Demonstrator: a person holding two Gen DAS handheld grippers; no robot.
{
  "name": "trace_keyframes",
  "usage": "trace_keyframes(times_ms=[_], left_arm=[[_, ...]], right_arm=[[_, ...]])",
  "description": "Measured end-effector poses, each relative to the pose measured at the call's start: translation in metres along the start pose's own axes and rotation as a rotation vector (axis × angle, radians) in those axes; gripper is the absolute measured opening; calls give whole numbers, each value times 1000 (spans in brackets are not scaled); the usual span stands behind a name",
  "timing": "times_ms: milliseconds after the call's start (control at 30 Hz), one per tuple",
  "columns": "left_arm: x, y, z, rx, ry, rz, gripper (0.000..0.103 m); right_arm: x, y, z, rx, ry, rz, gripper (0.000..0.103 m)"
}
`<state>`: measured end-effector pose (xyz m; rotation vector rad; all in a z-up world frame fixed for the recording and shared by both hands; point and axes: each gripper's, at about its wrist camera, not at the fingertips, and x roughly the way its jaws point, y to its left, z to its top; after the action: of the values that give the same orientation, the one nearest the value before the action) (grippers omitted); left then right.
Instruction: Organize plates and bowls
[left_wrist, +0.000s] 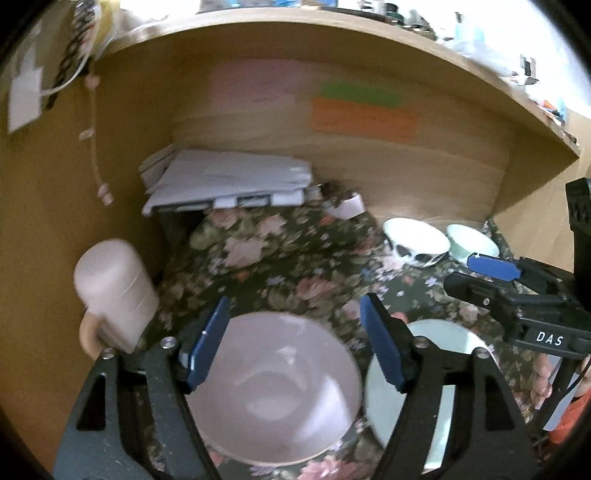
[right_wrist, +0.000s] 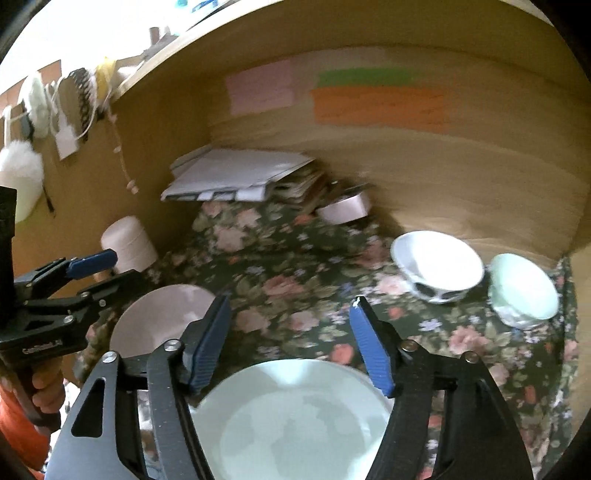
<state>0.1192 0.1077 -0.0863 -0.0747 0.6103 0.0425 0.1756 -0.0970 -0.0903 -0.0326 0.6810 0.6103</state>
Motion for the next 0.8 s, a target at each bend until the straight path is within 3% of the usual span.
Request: trace_keyframes(times_ms=[100,267,500,700,800], left_arm=[[6,-17,10,23,-19,-17,83],[20,-43,21,64,-32,-34,83],[57,-76,39,75,-3,-56,83],[97,-92,60,64,76,-91,83],[109,-98,67,62,75,-66,83]], right_arm=[[-6,-17,1,17,-19,-28,65],[-9,-50,1,64,-29,-72,67],[2,-91,3,109,-20,-128,66],[21,-124,6,144,2,-177,66],[36,-142,7,186,26,-177,67]])
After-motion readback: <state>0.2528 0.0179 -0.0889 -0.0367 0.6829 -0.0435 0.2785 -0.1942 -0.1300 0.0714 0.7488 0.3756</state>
